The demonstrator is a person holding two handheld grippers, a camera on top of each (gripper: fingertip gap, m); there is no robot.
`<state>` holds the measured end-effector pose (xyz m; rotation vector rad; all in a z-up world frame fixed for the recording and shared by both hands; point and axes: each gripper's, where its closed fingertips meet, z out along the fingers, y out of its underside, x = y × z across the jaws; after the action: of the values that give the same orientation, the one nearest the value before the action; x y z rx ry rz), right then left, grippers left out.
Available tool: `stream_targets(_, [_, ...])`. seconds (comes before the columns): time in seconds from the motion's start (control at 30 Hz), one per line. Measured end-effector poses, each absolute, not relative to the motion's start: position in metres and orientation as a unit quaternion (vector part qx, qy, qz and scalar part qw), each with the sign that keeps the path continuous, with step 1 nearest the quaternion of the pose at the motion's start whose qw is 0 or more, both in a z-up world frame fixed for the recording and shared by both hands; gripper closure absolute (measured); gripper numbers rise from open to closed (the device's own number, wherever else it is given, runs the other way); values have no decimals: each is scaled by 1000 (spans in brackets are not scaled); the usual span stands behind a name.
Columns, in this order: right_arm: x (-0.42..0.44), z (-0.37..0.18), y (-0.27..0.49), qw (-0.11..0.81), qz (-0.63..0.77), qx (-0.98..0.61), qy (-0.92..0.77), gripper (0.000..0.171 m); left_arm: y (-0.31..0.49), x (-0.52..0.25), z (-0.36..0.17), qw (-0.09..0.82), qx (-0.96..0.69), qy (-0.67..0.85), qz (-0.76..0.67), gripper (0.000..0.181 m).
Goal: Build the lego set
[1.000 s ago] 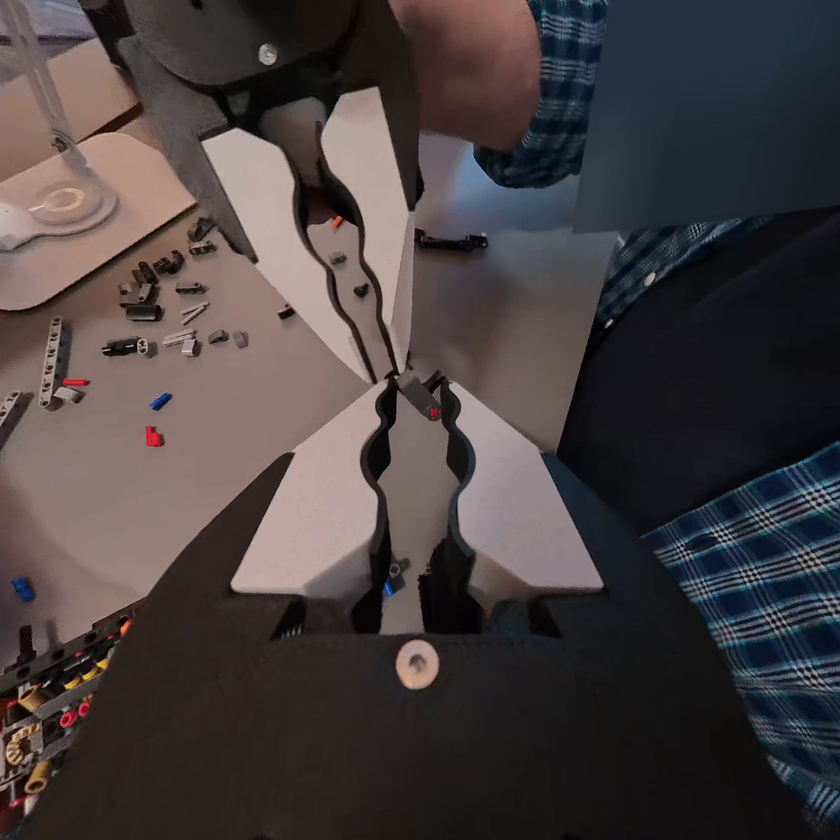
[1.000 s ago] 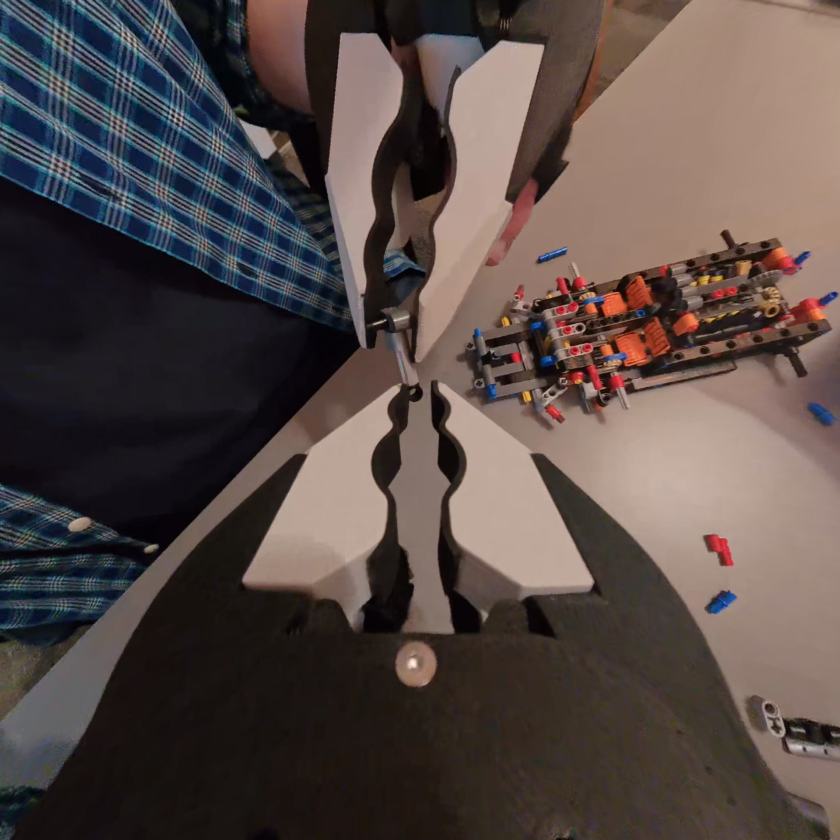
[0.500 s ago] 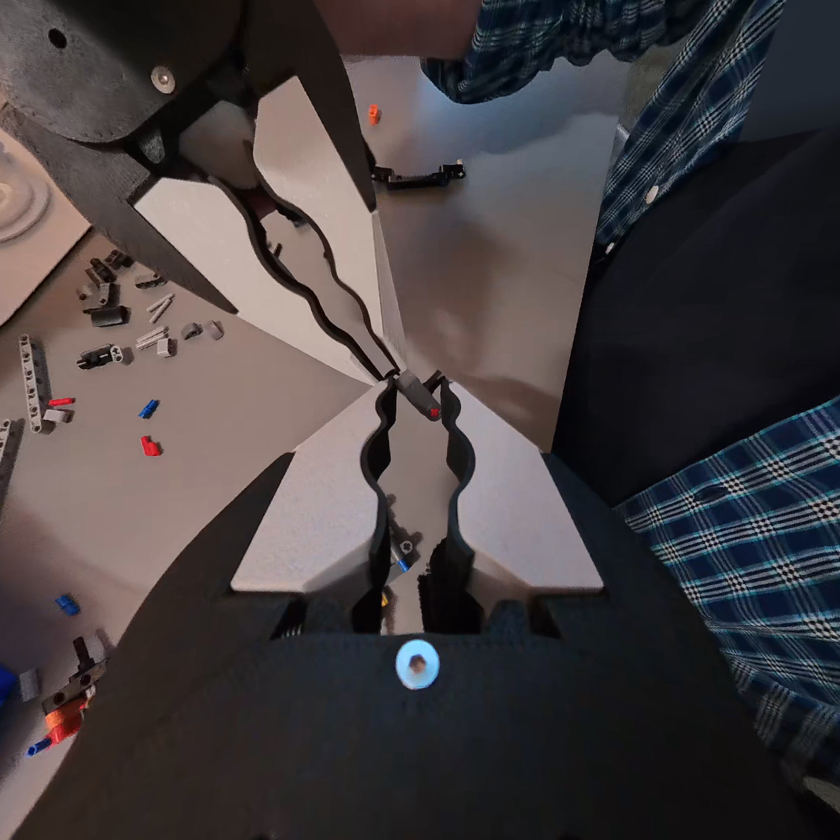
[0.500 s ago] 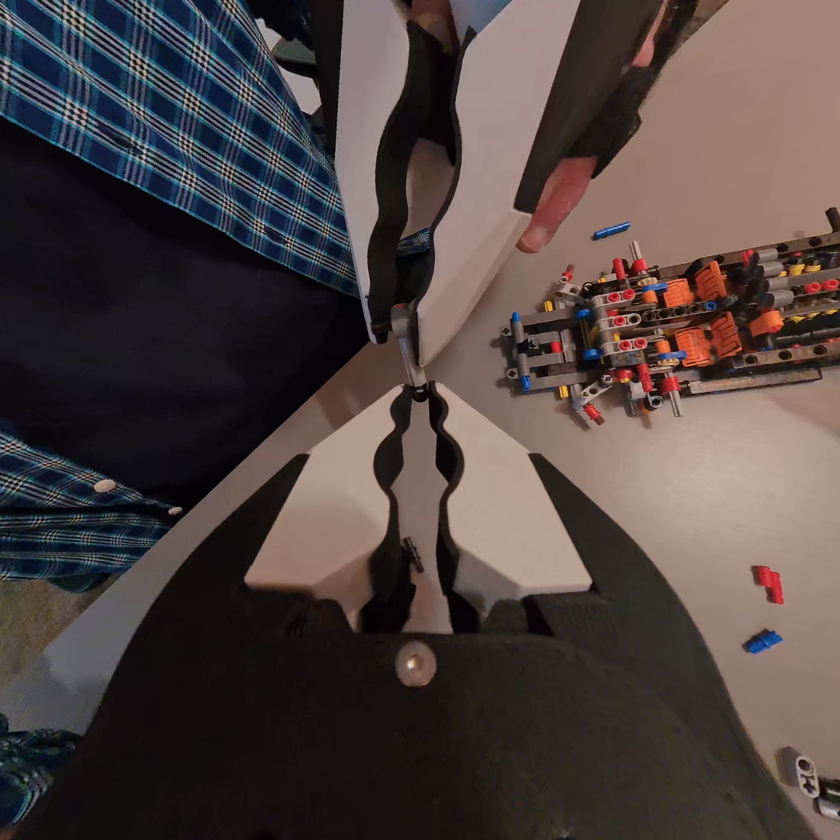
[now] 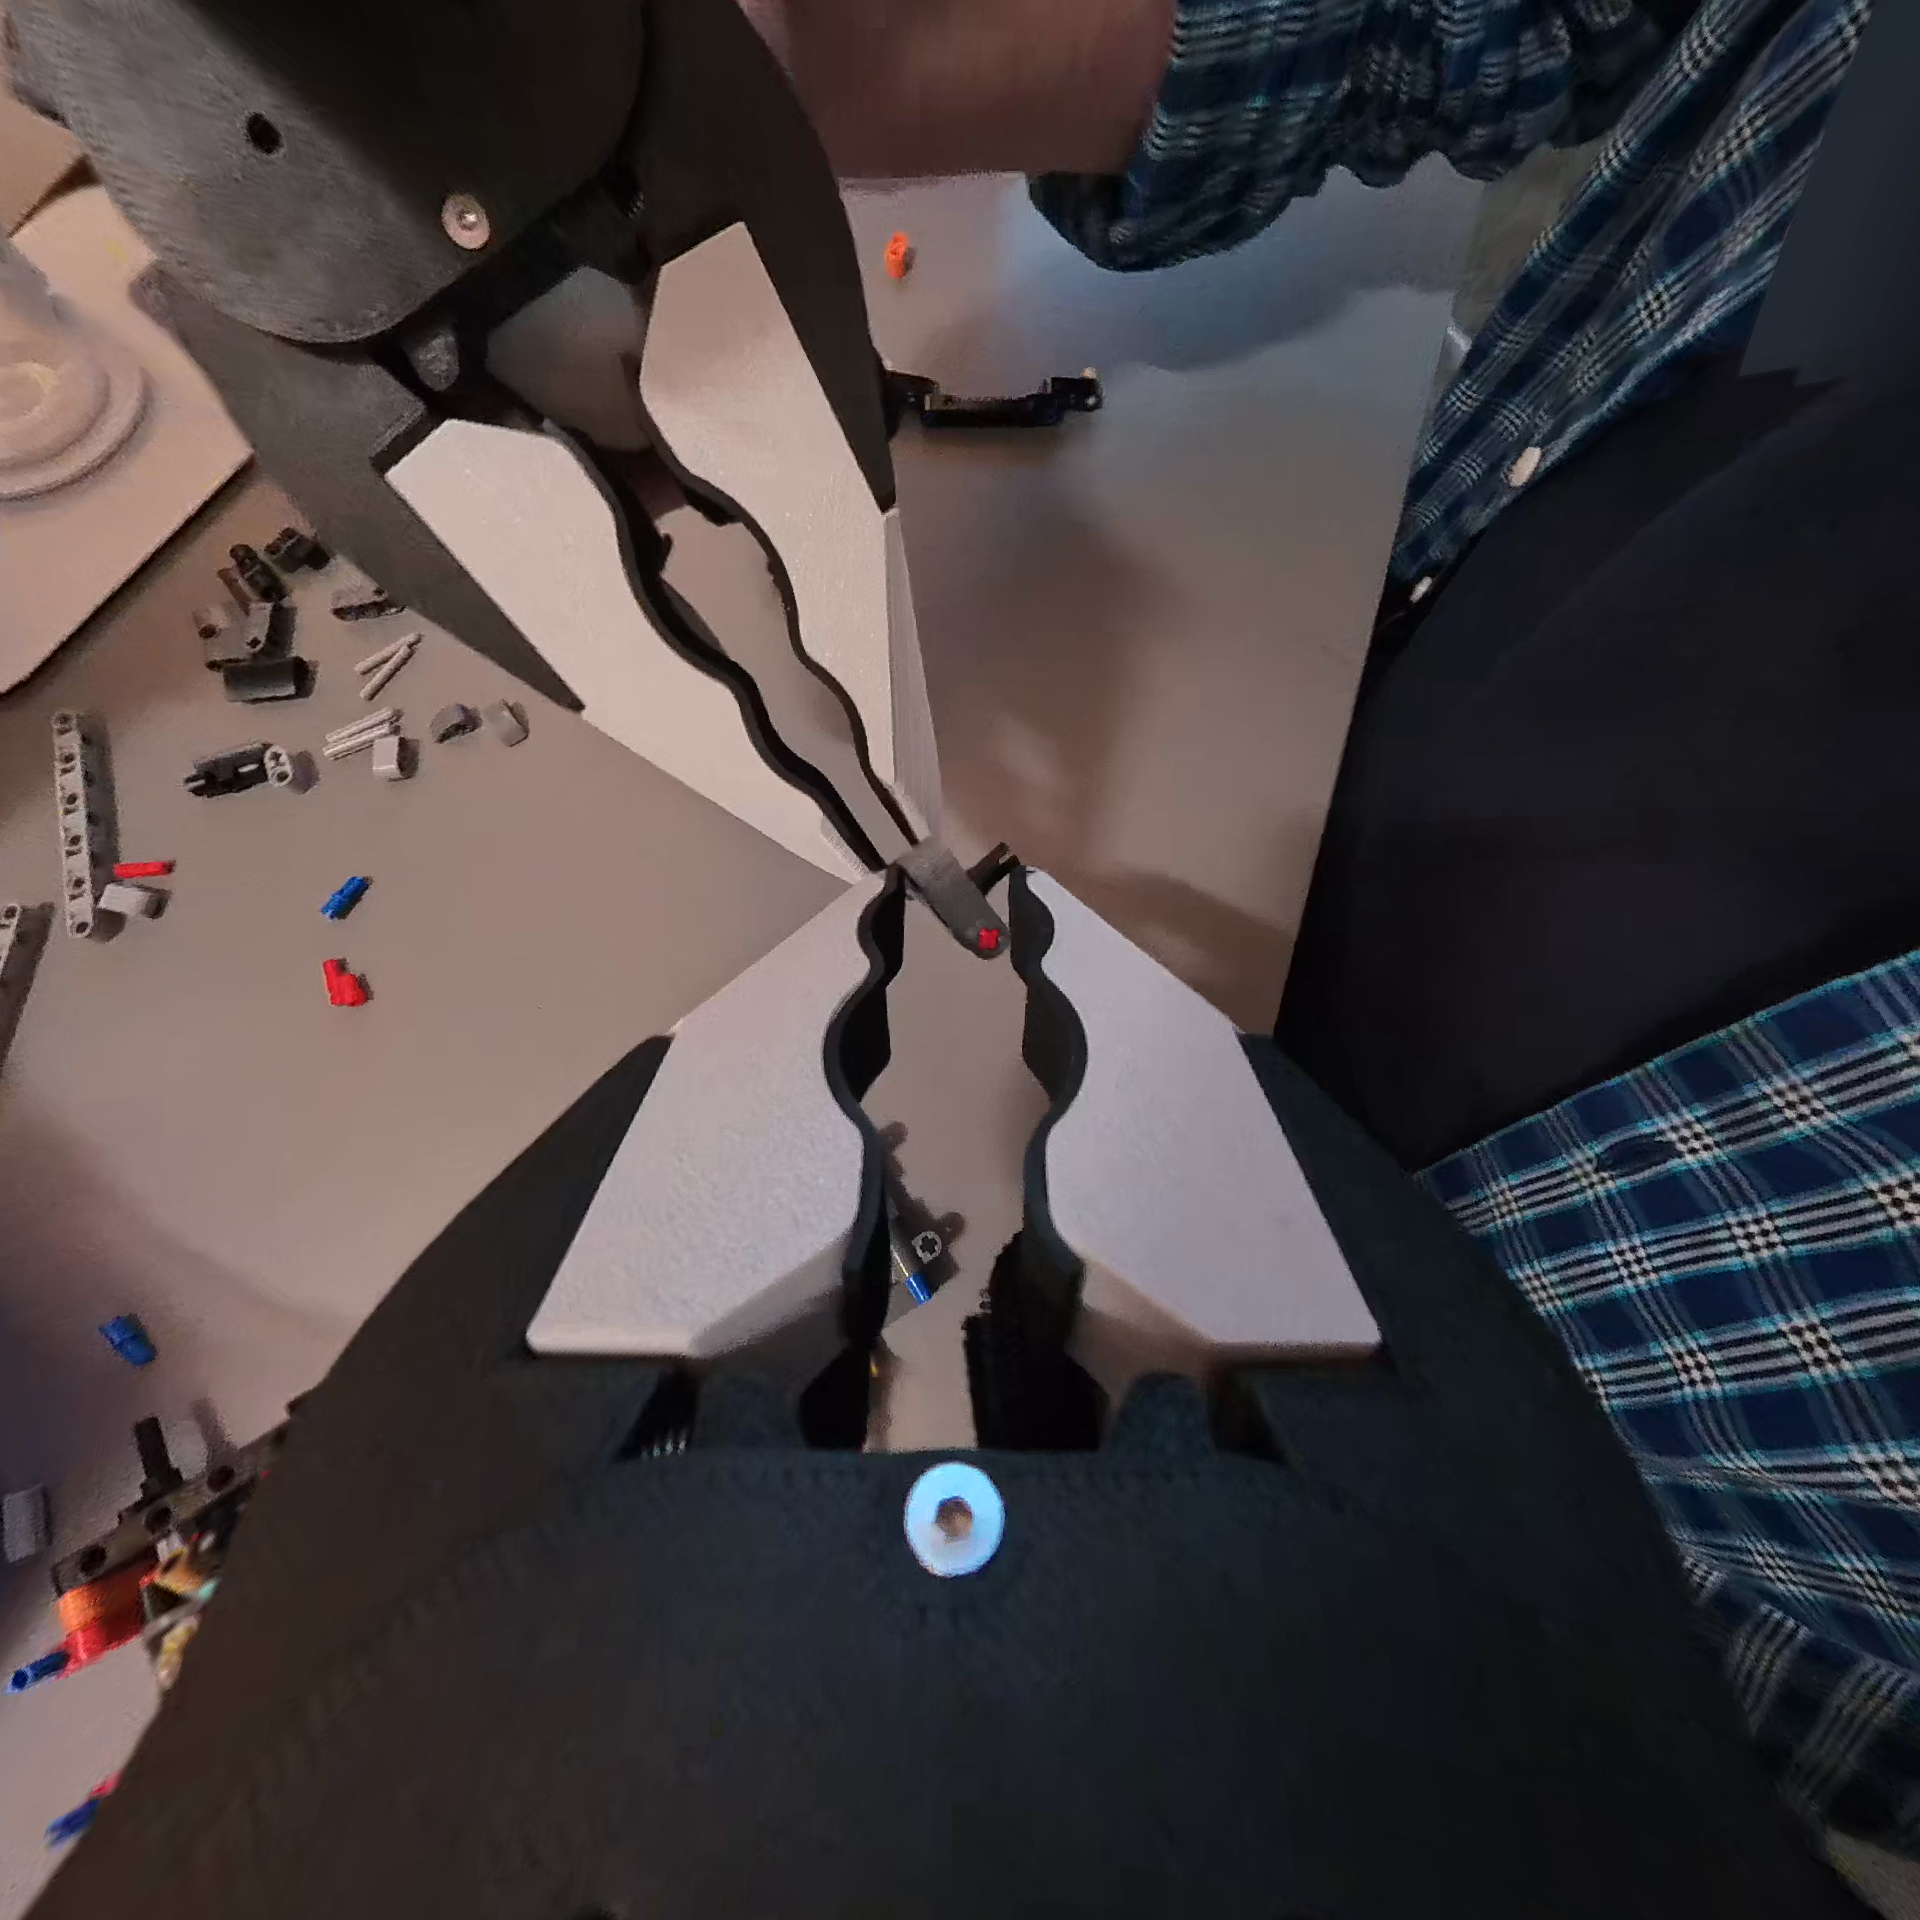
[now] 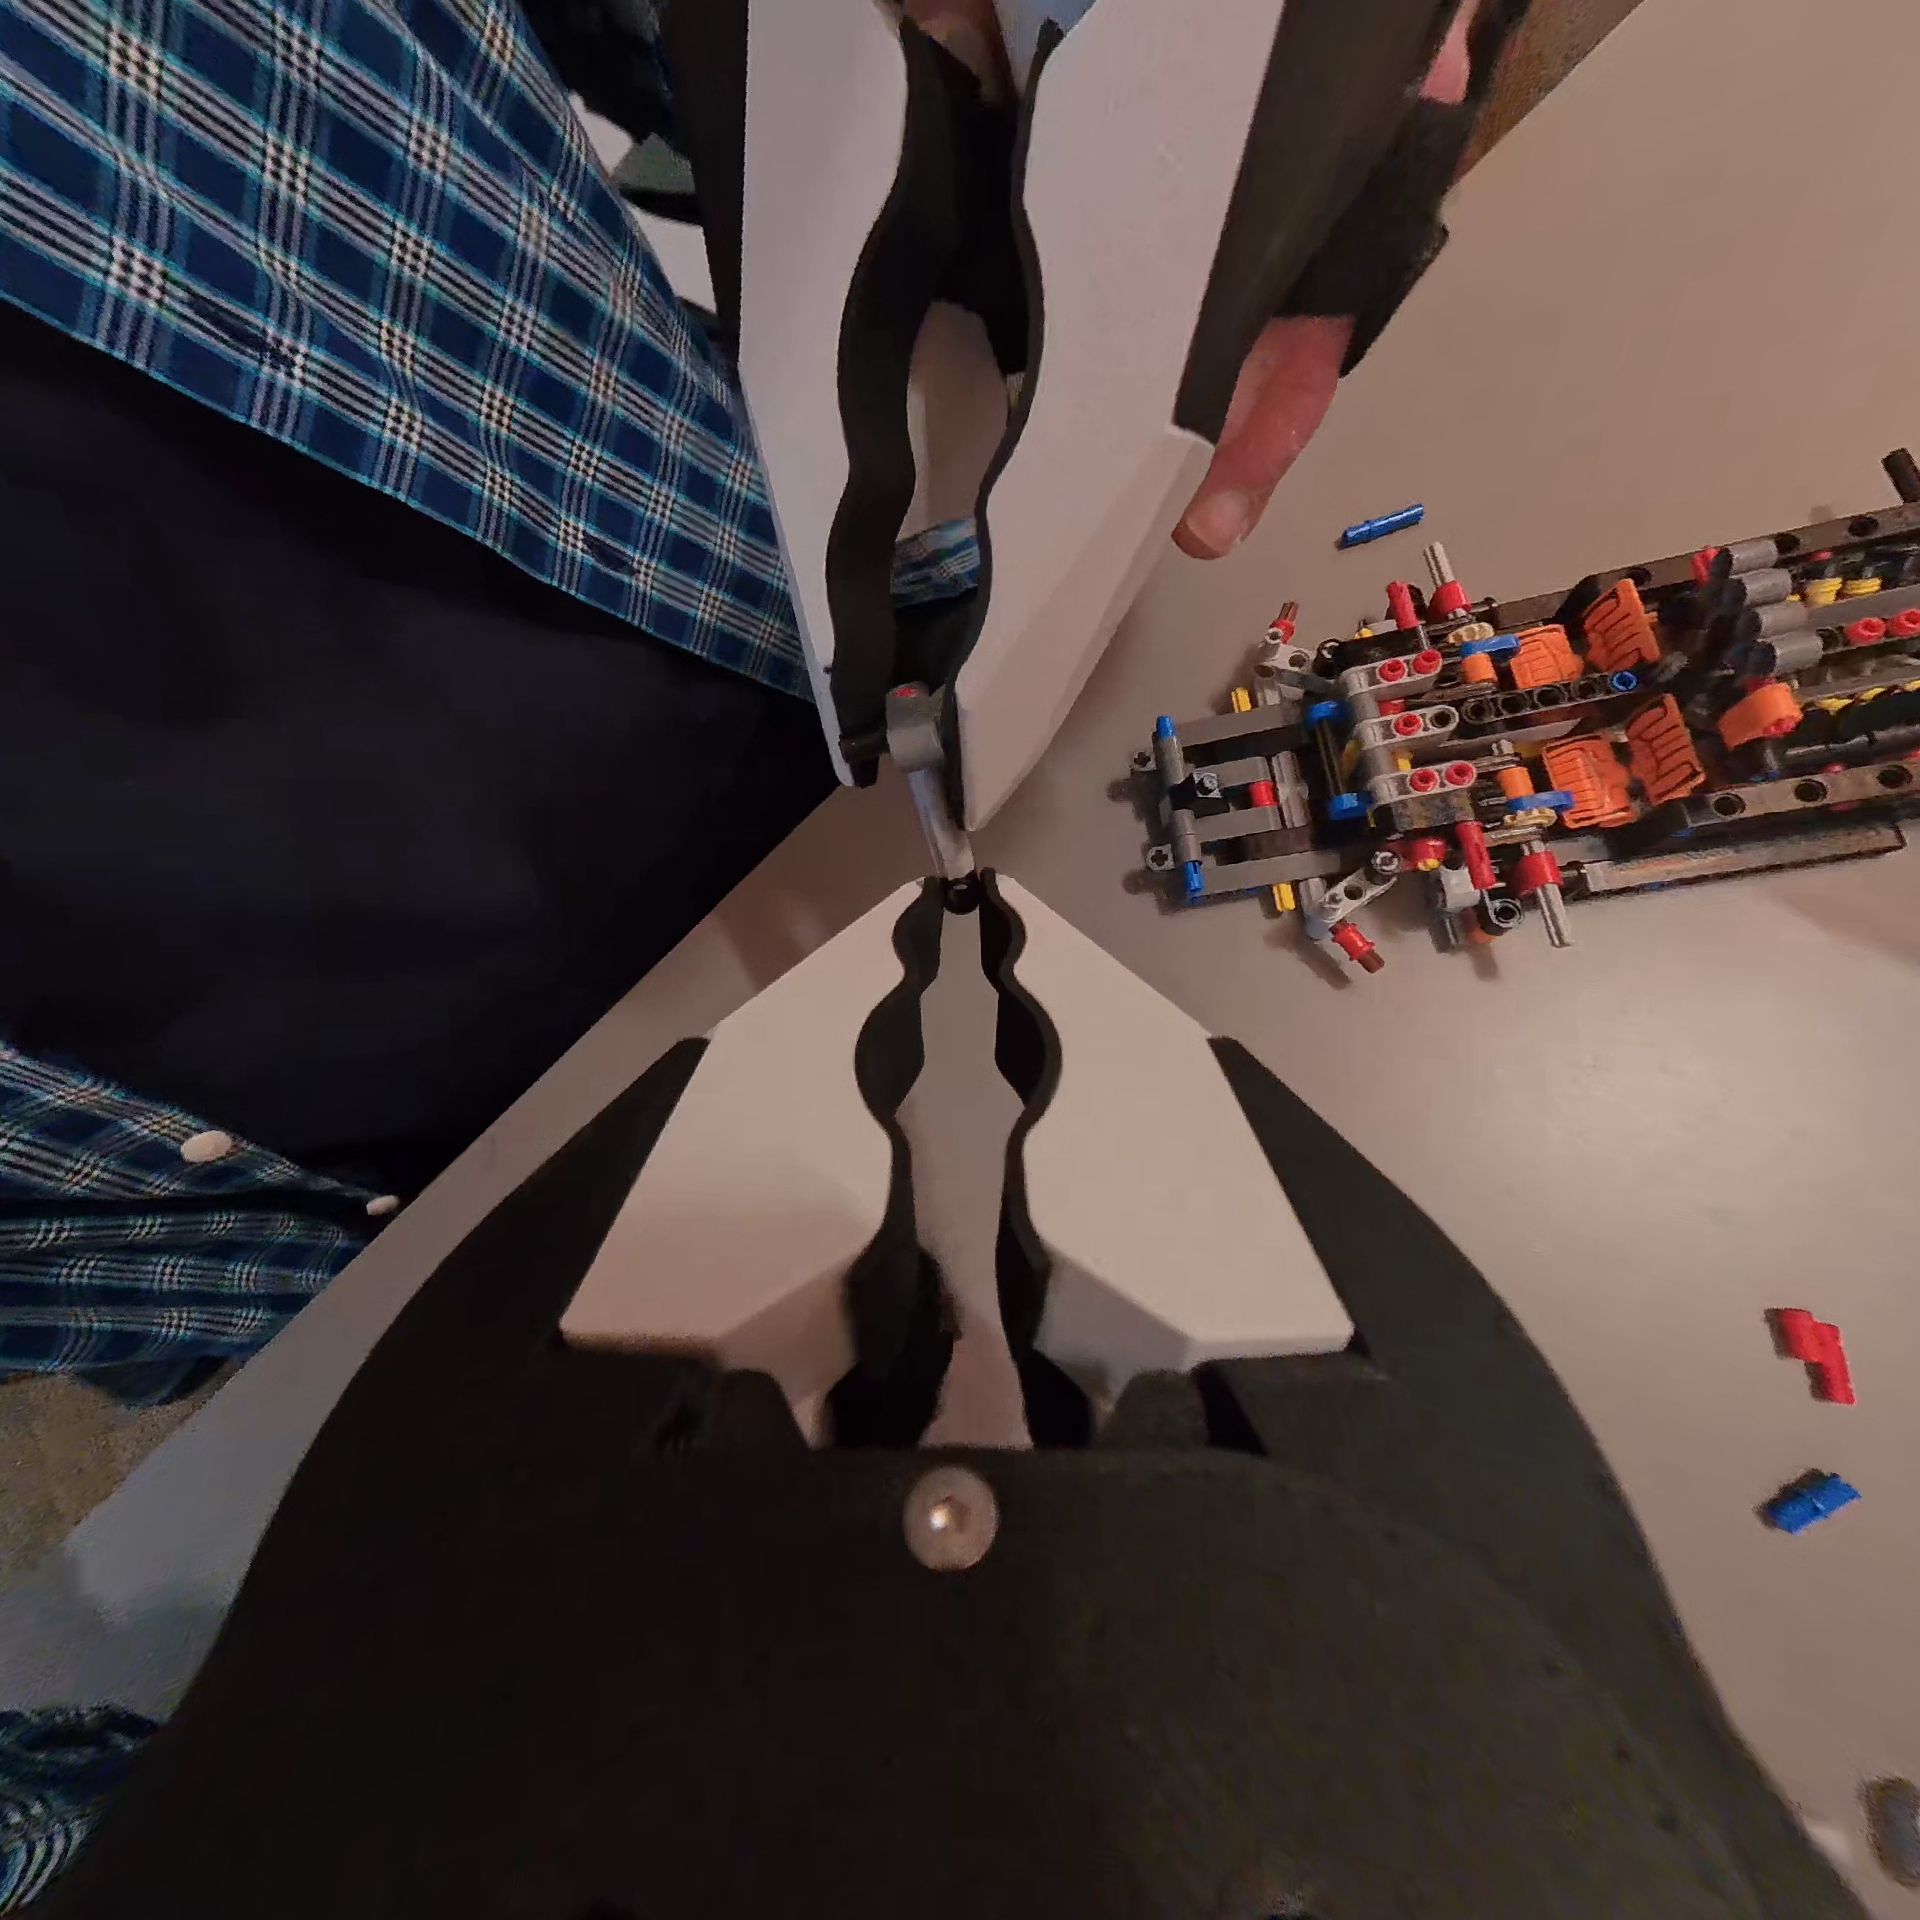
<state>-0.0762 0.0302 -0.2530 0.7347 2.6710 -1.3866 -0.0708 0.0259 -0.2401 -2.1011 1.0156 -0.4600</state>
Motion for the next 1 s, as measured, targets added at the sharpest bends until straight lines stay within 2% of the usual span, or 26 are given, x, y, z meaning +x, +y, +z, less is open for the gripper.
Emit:
stream_targets(0.1, [-80,-256,29,21,-472,249,845,166,26,-75,-244,381,-827,373,-177,162])
stream_targets(0.3, [-95,-270,31,6,-494,296,817,166,16,-103,-261,385,-866,288,-136,145])
stream_targets(0.47, [-111,-287,33,0,-504,340,794,166,3,-120,-284,376,-894,224,-92,141])
stream_targets(0.77, [-126,-317,36,11,-488,409,771,166,7,-128,-321,365,-913,177,-46,150])
stream_targets(1.0, [-130,-324,30,8,-490,415,767,166,14,-130,-330,371,-914,164,-15,159])
